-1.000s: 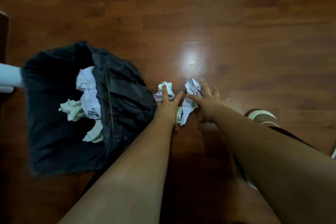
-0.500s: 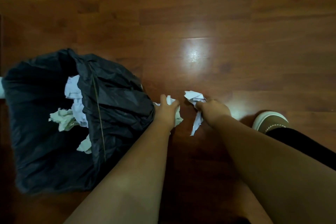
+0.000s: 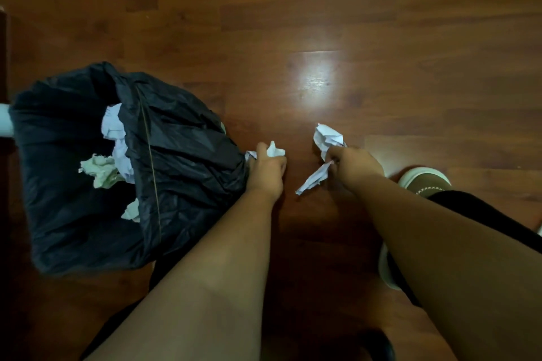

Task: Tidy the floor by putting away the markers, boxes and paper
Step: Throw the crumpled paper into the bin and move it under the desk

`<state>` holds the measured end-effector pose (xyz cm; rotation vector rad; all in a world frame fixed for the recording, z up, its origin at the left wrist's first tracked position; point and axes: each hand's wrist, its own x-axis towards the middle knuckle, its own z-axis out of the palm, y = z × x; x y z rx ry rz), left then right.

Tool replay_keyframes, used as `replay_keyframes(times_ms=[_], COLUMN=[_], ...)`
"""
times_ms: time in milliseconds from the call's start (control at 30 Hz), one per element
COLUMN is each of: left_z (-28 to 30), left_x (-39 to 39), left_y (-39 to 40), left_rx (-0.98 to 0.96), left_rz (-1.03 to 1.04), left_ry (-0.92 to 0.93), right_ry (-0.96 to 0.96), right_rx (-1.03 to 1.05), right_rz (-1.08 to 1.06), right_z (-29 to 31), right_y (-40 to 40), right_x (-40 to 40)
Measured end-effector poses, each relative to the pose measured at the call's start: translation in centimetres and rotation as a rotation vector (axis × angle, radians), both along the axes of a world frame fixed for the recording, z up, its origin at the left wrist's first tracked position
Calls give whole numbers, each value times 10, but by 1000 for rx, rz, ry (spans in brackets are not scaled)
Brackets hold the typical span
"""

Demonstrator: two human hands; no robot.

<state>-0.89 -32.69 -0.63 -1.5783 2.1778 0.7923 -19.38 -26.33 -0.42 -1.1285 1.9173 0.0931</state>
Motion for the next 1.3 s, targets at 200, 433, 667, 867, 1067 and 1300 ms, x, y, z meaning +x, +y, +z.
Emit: replay_keyframes(times_ms=[200,433,667,867,1067,1300], left_z=[51,146,257,313,314,291], left_x=[-15,-24,22,126,185,187], left_y=[-1,-14,-17,-21,-27,-15], left_rx=[-11,72,30,100,-3,89], left_rz=[153,554,574,828,843,758], left_ry=[289,641,920,1055,866,759], right_ry=[34,107,112,-69,-124,-200], right_rx=[-38,-196,-531,-806,-820,-475], right_rz=[-29,30,-15,76,240,521], right_z=[50,130,212,278,301,275], right_y=[4,8,-6,-44,-71,-77], right_x=[-18,-30,-6,87,166,191])
